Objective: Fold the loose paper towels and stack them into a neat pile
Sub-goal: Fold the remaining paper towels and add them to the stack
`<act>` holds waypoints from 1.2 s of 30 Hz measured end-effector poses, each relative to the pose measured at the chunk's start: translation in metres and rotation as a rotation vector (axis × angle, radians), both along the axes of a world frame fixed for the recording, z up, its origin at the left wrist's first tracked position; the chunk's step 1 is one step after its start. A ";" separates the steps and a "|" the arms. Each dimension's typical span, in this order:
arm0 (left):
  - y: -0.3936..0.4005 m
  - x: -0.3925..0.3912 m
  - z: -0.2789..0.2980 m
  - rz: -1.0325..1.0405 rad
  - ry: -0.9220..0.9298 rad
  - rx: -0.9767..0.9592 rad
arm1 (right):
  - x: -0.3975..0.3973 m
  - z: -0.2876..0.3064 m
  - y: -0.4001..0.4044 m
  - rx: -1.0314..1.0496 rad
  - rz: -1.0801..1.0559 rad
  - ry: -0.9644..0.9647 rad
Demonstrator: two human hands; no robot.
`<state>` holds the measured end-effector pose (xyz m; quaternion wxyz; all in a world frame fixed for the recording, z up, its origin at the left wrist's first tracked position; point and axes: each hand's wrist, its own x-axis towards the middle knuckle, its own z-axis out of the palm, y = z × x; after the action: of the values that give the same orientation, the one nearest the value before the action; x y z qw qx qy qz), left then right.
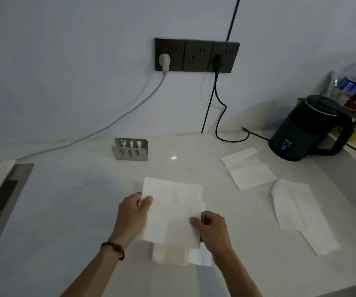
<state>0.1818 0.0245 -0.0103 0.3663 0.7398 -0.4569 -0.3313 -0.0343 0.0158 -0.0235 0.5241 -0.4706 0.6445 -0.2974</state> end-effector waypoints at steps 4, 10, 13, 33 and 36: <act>0.005 0.014 -0.011 -0.009 -0.047 0.026 | 0.007 -0.003 0.004 0.008 0.038 0.089; 0.015 0.023 -0.016 -0.013 -0.166 0.057 | 0.018 -0.006 0.010 -0.034 0.125 0.318; 0.016 0.028 -0.024 -0.001 -0.199 0.095 | 0.025 -0.007 0.011 -0.034 0.156 0.398; 0.017 0.022 -0.029 -0.027 -0.466 0.157 | 0.028 -0.013 0.015 -0.040 0.143 0.575; 0.019 0.009 -0.029 -0.162 -0.654 0.015 | 0.027 -0.013 0.015 -0.051 0.094 0.552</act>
<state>0.1912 0.0433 -0.0393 0.1676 0.7709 -0.6050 -0.1077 -0.0078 0.0303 -0.0369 0.3298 -0.5763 0.7326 -0.1496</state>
